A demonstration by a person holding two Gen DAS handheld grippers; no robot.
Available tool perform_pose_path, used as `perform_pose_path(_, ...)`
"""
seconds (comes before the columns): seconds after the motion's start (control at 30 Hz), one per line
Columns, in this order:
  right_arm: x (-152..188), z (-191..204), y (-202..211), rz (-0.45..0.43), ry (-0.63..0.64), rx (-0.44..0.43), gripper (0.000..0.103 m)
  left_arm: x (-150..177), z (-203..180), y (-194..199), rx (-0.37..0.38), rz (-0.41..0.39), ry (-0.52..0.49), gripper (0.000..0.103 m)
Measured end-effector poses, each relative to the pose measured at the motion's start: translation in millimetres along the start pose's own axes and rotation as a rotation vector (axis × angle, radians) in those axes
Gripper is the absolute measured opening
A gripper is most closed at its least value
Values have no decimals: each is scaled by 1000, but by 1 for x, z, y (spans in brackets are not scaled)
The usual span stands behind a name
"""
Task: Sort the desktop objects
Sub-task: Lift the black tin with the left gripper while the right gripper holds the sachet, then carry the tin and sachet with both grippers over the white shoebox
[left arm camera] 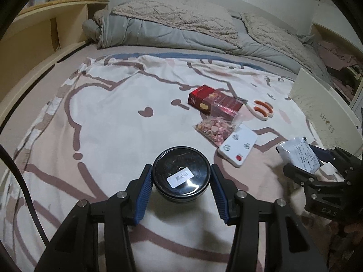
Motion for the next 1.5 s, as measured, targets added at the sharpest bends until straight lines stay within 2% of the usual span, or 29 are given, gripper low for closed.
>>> perform_pose_path(0.33, -12, 1, 48, -79, 16, 3, 75, -12, -13, 53, 2, -71, -29, 50)
perform_pose_path(0.77, -34, -20, 121, -172, -41, -26, 75, -30, -36, 118, -4, -155, -89, 50)
perform_pose_path(1.03, -45, -44, 153, -187, -54, -5, 75, -45, -63, 147, 25, -200, -116, 50)
perform_pose_path(1.23, -51, -62, 180, -204, -78, 22, 75, -56, -85, 163, 73, -215, -149, 50)
perform_pose_path(1.5, -67, -81, 213, -231, -80, 79, 75, -74, -108, 181, 114, -235, -186, 50)
Point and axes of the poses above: each gripper's, at about its wrist camera, not at the fingertips, and y roughly against the way its jaws point, z to its left, x to its underside, the point moved 3 cm from there along -y, roughly the way its jaws point, and after that the axes turned 1 degree about -z, right-handed, at the moved point
